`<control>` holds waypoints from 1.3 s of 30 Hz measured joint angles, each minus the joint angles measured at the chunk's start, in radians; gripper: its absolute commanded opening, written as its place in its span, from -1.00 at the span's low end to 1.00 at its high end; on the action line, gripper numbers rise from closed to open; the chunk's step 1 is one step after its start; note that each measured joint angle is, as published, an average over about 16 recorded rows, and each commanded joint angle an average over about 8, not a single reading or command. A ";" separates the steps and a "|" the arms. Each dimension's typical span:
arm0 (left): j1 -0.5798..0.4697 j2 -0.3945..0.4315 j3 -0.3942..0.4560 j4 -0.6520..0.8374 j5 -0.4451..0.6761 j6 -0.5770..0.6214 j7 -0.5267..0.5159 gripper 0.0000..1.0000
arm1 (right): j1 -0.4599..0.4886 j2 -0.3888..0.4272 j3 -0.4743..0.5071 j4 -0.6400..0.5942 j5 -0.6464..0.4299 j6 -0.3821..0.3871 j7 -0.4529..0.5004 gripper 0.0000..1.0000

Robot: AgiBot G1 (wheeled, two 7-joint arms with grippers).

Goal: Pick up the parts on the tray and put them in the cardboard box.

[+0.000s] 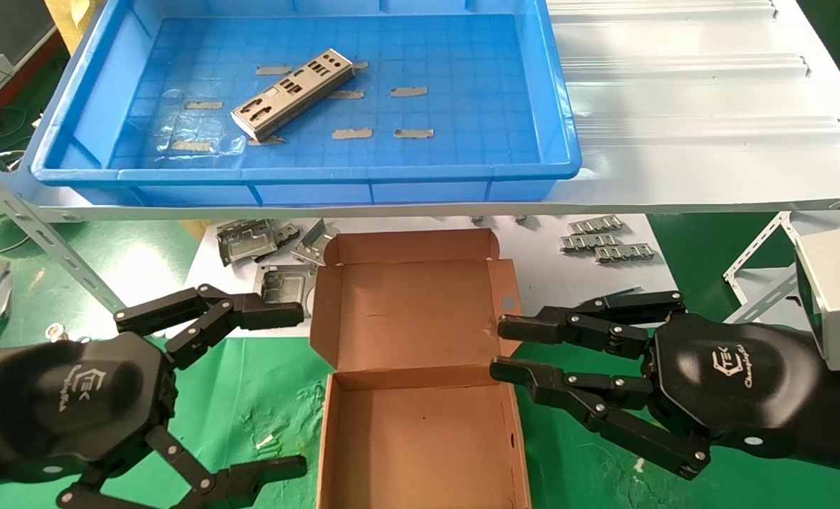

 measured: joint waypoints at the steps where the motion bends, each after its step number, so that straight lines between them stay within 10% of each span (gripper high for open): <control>1: 0.000 0.000 0.000 0.000 0.000 0.000 0.000 1.00 | 0.000 0.000 0.000 0.000 0.000 0.000 0.000 -1.00; 18: -0.254 0.067 0.056 0.106 0.178 -0.057 -0.042 1.00 | 0.000 0.000 0.000 0.000 0.000 0.000 0.000 -1.00; 39: -0.864 0.446 0.273 0.828 0.639 -0.190 0.074 1.00 | 0.000 0.000 0.000 0.000 0.000 0.000 0.000 -1.00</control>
